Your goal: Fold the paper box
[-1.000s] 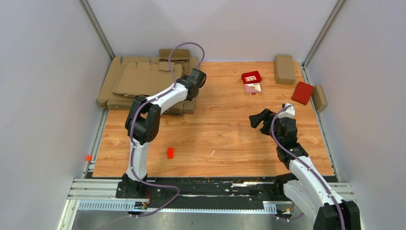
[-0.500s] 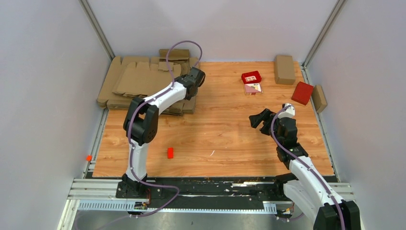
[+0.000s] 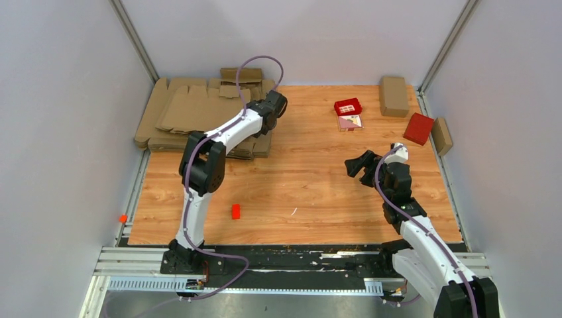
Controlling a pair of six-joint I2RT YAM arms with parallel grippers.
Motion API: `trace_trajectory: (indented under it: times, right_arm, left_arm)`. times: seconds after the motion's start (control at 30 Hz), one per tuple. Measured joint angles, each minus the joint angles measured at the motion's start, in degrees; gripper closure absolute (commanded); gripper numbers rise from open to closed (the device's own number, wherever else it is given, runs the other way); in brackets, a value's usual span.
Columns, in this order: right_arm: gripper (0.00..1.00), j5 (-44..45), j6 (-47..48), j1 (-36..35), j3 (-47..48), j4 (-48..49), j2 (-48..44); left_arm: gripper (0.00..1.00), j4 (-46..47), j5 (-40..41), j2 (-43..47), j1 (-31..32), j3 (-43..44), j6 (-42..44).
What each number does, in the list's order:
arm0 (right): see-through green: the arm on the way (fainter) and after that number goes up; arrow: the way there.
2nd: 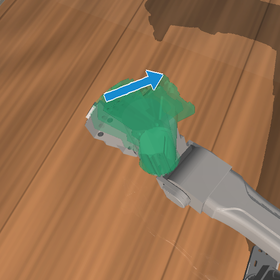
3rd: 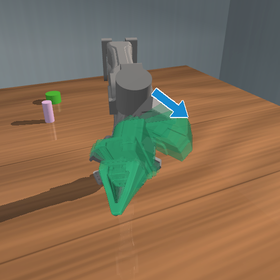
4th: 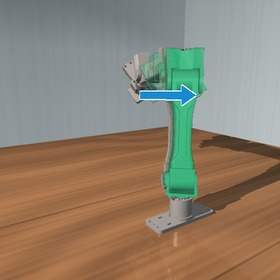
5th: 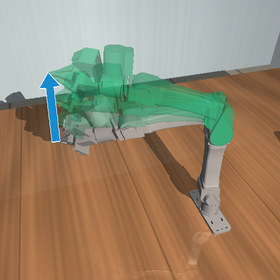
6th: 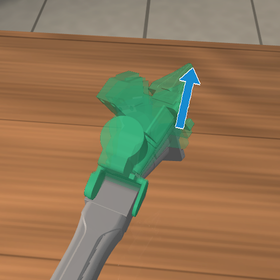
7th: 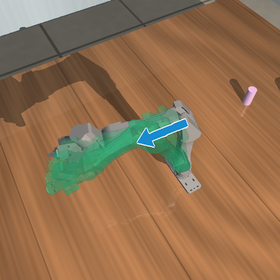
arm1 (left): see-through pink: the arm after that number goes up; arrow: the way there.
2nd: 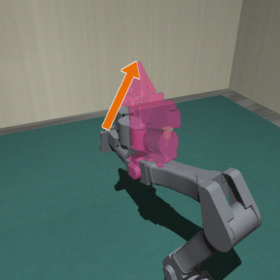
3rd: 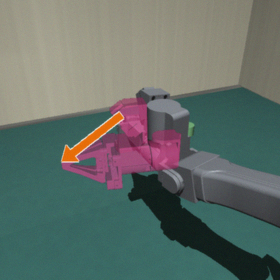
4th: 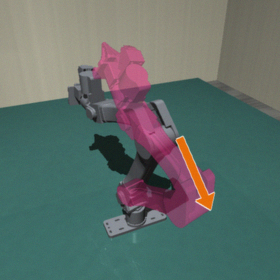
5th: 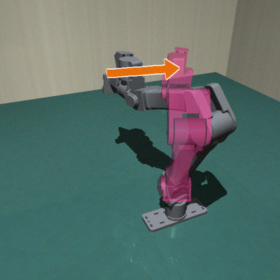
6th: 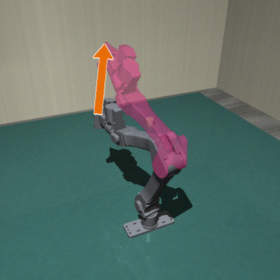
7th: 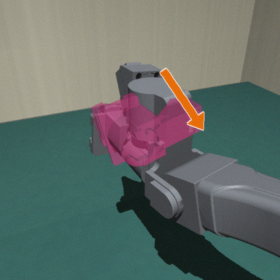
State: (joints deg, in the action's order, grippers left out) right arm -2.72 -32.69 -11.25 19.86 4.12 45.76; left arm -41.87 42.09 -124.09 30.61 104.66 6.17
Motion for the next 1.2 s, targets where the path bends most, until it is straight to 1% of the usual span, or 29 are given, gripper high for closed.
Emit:
trace_trajectory:
  times: [0.1,0.13,0.27,0.3,0.33,0.5,0.57,0.67,0.73,0.9,0.93,1.0,1.07,1.2]
  right_arm:
    - [0.15,0.02,0.00,0.00,0.00,0.00,0.00]
    - [0.15,0.02,0.00,0.00,0.02,-0.02,0.00]
    - [0.15,0.02,0.00,0.00,0.00,0.00,0.00]
    - [0.15,0.02,0.00,0.00,0.00,0.00,0.00]
    - [0.15,0.02,0.00,0.00,0.00,-0.02,0.00]
    - [0.15,0.00,0.00,0.00,0.02,0.00,0.02]
    - [0.15,0.00,0.00,0.00,0.02,0.00,0.02]
    - [0.15,0.00,0.02,0.00,0.02,0.00,0.02]
    - [0.15,0.00,0.02,0.00,0.02,0.00,0.02]
    - [0.15,0.00,0.04,0.00,0.02,0.00,0.02]
    - [0.15,0.00,0.02,0.00,0.02,0.00,0.02]
    - [0.15,0.00,0.04,0.00,0.02,0.00,0.02]
    - [0.15,-0.02,0.04,0.00,0.02,0.00,0.02]
    - [0.15,-0.20,0.07,0.00,0.02,0.00,0.02]
  left_arm:
    - [0.47,-1.86,0.00,-1.64,-0.39,0.24,-0.22]
    - [0.51,-2.56,0.02,-2.25,-0.61,0.57,-0.33]
    - [0.79,-4.35,-0.04,-3.34,-2.01,0.96,-1.38]
    - [0.83,-4.66,-0.02,-3.34,-2.43,0.96,-1.62]
    - [0.84,-4.72,-0.02,-3.30,-2.64,0.96,-2.10]
    - [0.79,-4.74,-1.33,-2.54,-3.17,0.96,-2.47]
    - [0.73,-4.68,-1.77,-1.46,-3.10,0.96,-2.47]
    - [0.61,-4.52,-1.73,0.11,-2.93,0.96,-2.62]
    - [0.59,-4.50,-1.70,0.57,-2.89,0.96,-2.86]
    - [0.59,-4.50,-1.60,0.63,-2.89,0.96,-2.99]
    - [0.57,-4.46,-1.46,0.63,-2.89,0.96,-2.99]
    - [0.50,-4.52,-1.38,0.63,-2.91,0.96,-3.02]
    - [0.47,-4.52,-1.38,0.63,-2.91,0.96,-3.13]
    - [0.45,-4.57,-1.55,0.59,-2.91,0.98,-3.06]
